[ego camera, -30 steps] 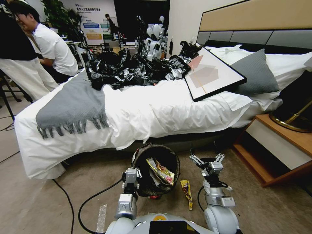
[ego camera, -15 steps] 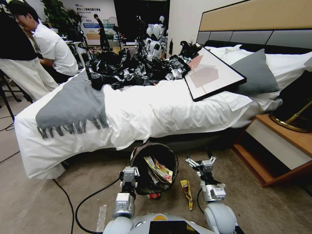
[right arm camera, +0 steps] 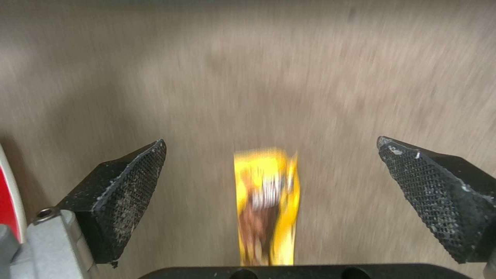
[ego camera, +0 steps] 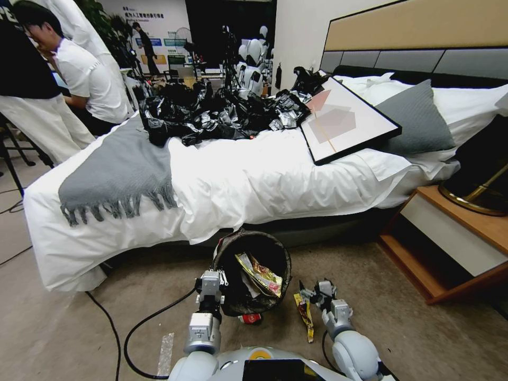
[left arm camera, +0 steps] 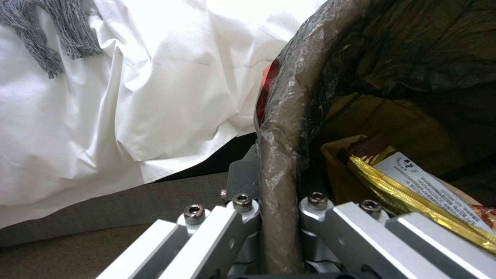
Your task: Pick up the trash bin, then pick up the garbage from the floor and place it into the trash bin.
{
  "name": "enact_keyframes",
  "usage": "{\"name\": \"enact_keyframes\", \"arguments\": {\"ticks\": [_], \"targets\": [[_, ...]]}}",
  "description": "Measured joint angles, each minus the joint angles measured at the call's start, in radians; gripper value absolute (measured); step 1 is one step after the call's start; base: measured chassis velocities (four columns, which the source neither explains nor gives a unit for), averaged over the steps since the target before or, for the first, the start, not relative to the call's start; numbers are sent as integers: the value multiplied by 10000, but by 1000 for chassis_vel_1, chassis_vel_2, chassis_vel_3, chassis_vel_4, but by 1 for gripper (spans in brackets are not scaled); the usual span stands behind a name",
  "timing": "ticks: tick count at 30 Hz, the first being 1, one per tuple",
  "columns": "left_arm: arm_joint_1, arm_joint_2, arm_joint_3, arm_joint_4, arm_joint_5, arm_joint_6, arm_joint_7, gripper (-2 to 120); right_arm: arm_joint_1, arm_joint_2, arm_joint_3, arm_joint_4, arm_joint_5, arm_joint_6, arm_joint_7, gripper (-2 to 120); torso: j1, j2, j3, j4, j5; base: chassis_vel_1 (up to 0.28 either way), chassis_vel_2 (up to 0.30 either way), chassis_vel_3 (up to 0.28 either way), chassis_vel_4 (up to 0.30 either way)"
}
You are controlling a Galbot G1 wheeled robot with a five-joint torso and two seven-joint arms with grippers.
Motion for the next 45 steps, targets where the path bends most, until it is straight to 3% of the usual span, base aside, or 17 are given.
{"name": "enact_keyframes", "arguments": {"ticks": [13, 34, 45], "targets": [[47, -10, 54, 8, 47, 0, -8, 1, 171, -97, -312, -1342, -404, -48, -514, 100, 0, 0, 0, 1, -1, 0, 0, 0, 0], [133, 10, 0, -20, 80, -1, -43, 1, 1351, 582, -566, -3794, -1159, 764, -991, 100, 0, 0, 0, 2, -4, 0, 0, 0, 0], [147, -20, -10, -31, 102, -3, -62, 1, 1551, 776, -539, -4343, -1354, 1245, -1246, 84, -1, 2, 0, 4, -5, 0, 0, 0, 0]]}}
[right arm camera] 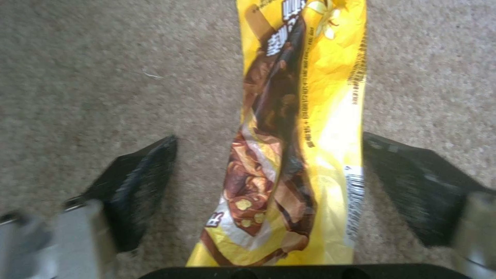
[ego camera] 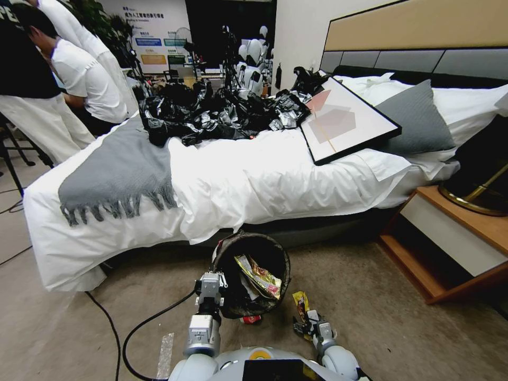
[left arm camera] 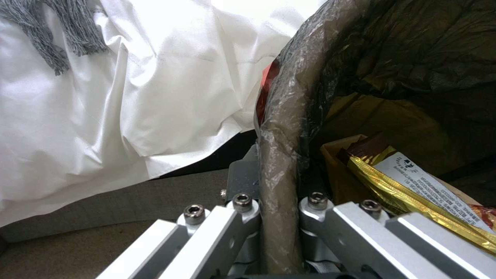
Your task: Pick up the trash bin, then pick up the garbage from the floor and place it into the trash bin.
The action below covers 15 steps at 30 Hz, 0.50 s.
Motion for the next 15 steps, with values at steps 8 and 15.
{"name": "enact_keyframes", "arguments": {"ticks": [8, 15], "targets": [[-45, -4, 26, 47, 4, -2, 0, 1, -74, 31, 132, 25, -77, 116, -50, 65, 0, 0, 0, 5, 13, 0, 0, 0, 0], [-64, -5, 53, 72, 3, -13, 1, 1, -126, 51, 257, 19, -283, 261, -23, 47, 0, -1, 0, -3, 12, 0, 0, 0, 0]]}}
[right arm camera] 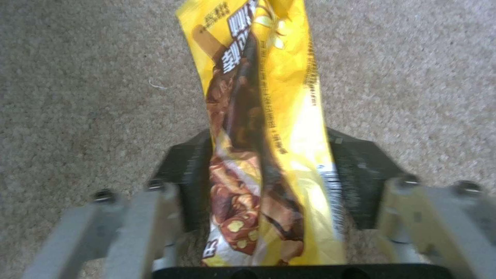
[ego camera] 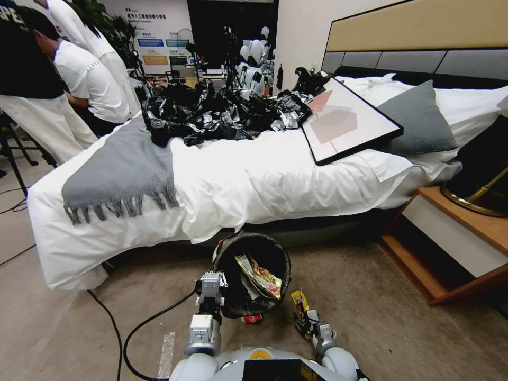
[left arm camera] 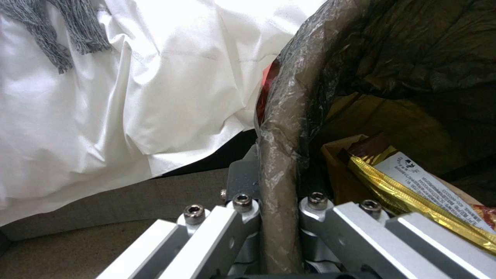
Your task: Pick up the trash bin, then pick up the garbage from the floor and place it into the trash bin.
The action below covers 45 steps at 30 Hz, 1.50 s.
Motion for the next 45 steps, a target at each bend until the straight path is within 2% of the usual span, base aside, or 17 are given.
{"name": "enact_keyframes", "arguments": {"ticks": [4, 5, 6, 8, 10, 11, 15, 26, 34, 37, 38, 40, 42, 43, 45], "targets": [[-11, 2, 2, 11, -1, -1, 1, 1, -14, 6, 28, -18, -84, 70, 9, 41, 0, 0, 0, -1, -5, 0, 0, 0, 0], [-17, 4, 5, 16, -2, -4, 3, 1, -22, 4, 47, -45, -119, 126, 12, 30, 0, 0, 1, -1, -9, 0, 0, 0, 0], [-17, 4, 5, 16, -2, -4, 3, 1, -22, 4, 47, -45, -119, 126, 12, 30, 0, 0, 1, -1, -9, 0, 0, 0, 0], [-22, 6, 6, 28, -6, -5, 5, 1, -29, -4, 72, -58, -144, 160, 20, 20, 0, 0, 1, -2, -7, 0, 0, 0, 0], [-23, 6, 6, 31, -7, -5, 6, 1, -30, -5, 77, -58, -150, 163, 24, 18, 0, 0, 1, -2, -6, 0, 0, 0, 0], [-25, 6, 11, 40, -10, -5, 9, 1, -32, -11, 92, -65, -164, 173, 26, 10, 1, -1, 1, -3, -4, 0, 0, 0, 0], [-37, 2, 16, 59, -10, -6, 12, 1, -32, -12, 136, -83, -179, 214, 29, 0, 1, -1, 1, -4, -11, 0, 0, 0, 0], [-5, 35, -1, 75, -19, -7, 14, 1, -141, 93, 463, 822, -71, 766, 221, 0, 1, -1, 2, -3, -7, 0, 0, 0, 0], [25, 60, 12, 44, -20, -8, 13, 1, 68, 291, 1106, 2443, 686, 901, 755, 0, 1, -1, 2, 1, -7, 0, 0, 0, 0], [37, 81, 22, 49, -16, -8, 19, 1, 85, 314, 1367, 3884, 885, 1009, 926, 0, 1, -2, 2, 0, -8, 0, 0, 0, 0], [37, 81, 22, 49, -16, -8, 19, 1, 85, 314, 1367, 3884, 885, 1009, 926, 0, 1, -2, 2, 0, -8, 0, 0, 0, 0], [34, 101, 37, 85, -7, -8, 25, 1, 78, 321, 1420, 4904, 940, 1442, 927, 0, 1, -2, 2, 1, -8, 0, 0, 0, 0], [41, 113, 39, 93, 2, -8, 32, 1, 40, 339, 1365, 6062, 1046, 2353, 508, 0, 1, -1, 1, 1, -9, 0, 0, 0, 0], [41, 113, 39, 93, 2, -8, 32, 1, 40, 339, 1365, 6062, 1046, 2353, 508, 0, 1, -1, 1, 1, -9, 0, 0, 0, 0], [32, 119, 35, 94, 3, -8, 36, 1, -15, 336, 1182, 7035, 1244, 3117, -184, 0, 1, -1, 1, 1, -9, 0, 0, 0, 0]]}}
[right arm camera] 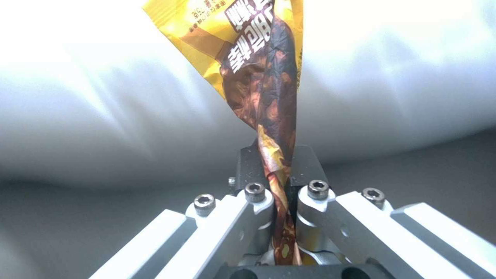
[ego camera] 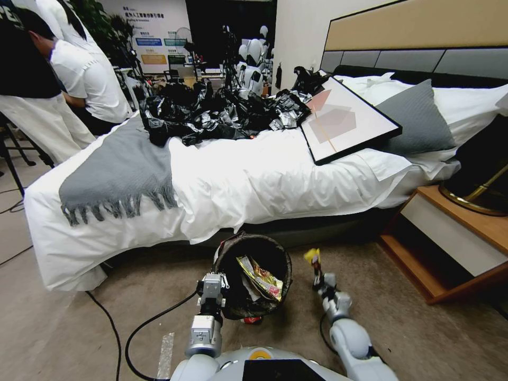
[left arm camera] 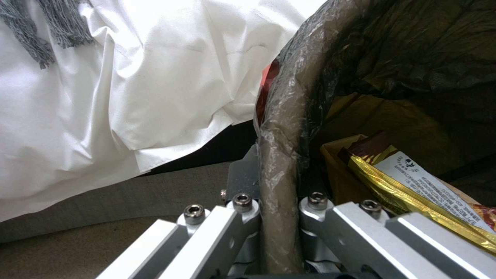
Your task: Pick up the trash bin, then pick up the garbage from the floor and place it into the trash bin.
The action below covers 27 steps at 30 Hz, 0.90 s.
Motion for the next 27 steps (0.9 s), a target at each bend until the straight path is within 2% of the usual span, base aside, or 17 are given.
{"name": "enact_keyframes", "arguments": {"ticks": [1, 2, 5, 6, 9, 10, 18, 27], "targets": [[-7, 0, 0, 1, 0, 0, 4, 1, -19, -9, -123, 492, 141, 437, -572, 0, 0, 0, 0, 0, 1, 0, 0, 0, 0], [-7, 0, 0, 1, 0, 0, 4, 1, -19, -9, -123, 492, 141, 437, -572, 0, 0, 0, 0, 0, 1, 0, 0, 0, 0], [-29, -3, 53, 76, 28, 1, 14, 1, -141, -100, -599, 1459, 449, 1311, -2376, 0, 0, 0, 0, -1, -1, 0, 0, 0, 0], [-29, -3, 53, 76, 28, 1, 14, 1, -141, -100, -599, 1459, 449, 1311, -2376, 0, 0, 0, 0, -1, -1, 0, 0, 0, 0], [-64, -5, 112, 162, 67, 1, 30, 1, -353, -276, -1273, 1590, 496, 1850, -3764, 0, 0, 0, 0, -2, 1, 0, 0, 0, 0], [-71, -6, 126, 176, 71, 2, 33, 1, -386, -315, -1425, 1507, 406, 1947, -3939, 0, 0, 0, -1, -2, 1, 0, 0, 0, 0], [-66, -22, 140, 179, 86, 24, 37, 1, -504, -570, -2793, 155, -729, 2382, -4211, 0, 0, 0, 0, 0, 2, 0, 0, 0, 0], [-46, -67, 139, 172, 133, 39, 33, 1, -217, -492, -3492, -891, -1034, 2428, -4128, 0, 0, 0, 0, -1, 1, 0, 0, 0, 0]]}}
